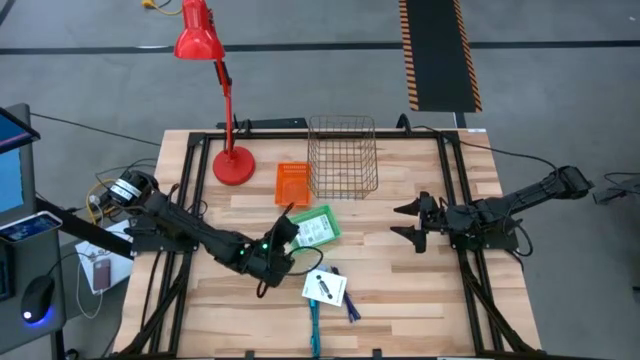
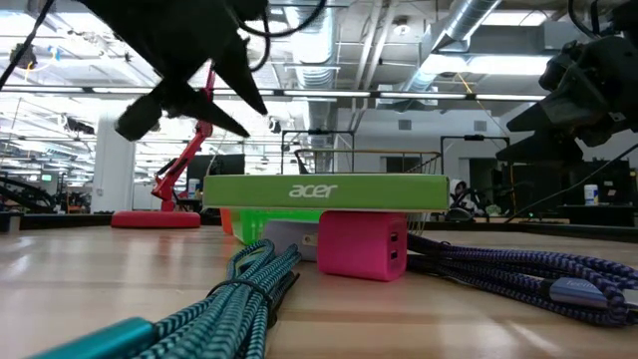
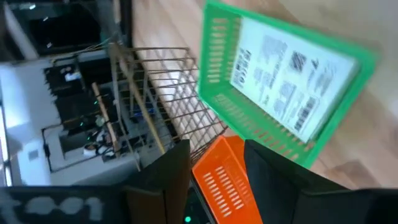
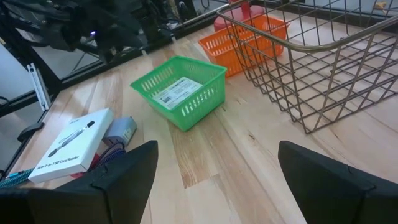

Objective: Pick and place items into bin
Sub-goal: Put the card reader box into the green bin

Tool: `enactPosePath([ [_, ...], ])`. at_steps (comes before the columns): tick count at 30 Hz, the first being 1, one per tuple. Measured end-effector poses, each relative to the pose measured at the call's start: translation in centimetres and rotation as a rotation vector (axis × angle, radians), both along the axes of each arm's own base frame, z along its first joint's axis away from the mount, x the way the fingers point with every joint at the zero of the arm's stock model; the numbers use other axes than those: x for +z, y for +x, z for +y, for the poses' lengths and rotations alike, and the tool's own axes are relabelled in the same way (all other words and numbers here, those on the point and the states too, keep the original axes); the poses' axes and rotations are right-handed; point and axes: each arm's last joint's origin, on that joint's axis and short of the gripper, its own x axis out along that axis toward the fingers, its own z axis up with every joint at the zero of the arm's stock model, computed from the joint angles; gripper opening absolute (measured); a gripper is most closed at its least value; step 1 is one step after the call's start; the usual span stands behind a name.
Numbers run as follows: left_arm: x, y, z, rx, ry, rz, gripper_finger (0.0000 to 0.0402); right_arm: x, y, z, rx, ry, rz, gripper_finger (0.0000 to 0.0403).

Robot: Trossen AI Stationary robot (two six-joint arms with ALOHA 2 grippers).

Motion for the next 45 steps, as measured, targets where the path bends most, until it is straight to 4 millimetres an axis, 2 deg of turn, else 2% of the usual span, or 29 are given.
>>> enactPosePath([
  [3,1.0,0.0,-1.4,0.041,-0.066,-0.115,0.0144,0.0,0.0,0.0,0.000,0.000,0.000,0.0327],
  [11,4.0,-0.8,-6.0,0.084,-0.401,-0.386,0.0144,0.3,0.1,0.0,-0.001,0.013,-0.035,0.0327],
  [18,4.3,-3.2,-9.3,0.057,-0.505,-0.480,0.0144,1.5,0.4,0.1,-0.004,0.053,-0.156,0.0327],
  [24,4.5,-5.1,-11.3,0.039,-0.576,-0.540,0.0144,2.2,0.5,0.2,0.011,0.080,-0.230,0.0327],
  [33,4.5,-5.7,-12.1,0.013,-0.629,-0.532,0.0144,2.2,0.5,0.3,0.047,0.088,-0.229,0.0327],
  [40,4.0,-5.4,-11.6,0.008,-0.585,-0.470,0.0144,2.5,0.5,0.3,0.053,0.072,-0.250,0.0327],
  [45,3.7,-5.0,-10.8,0.077,-0.647,-0.467,0.0144,3.3,0.5,0.5,0.080,0.027,-0.325,0.0327],
])
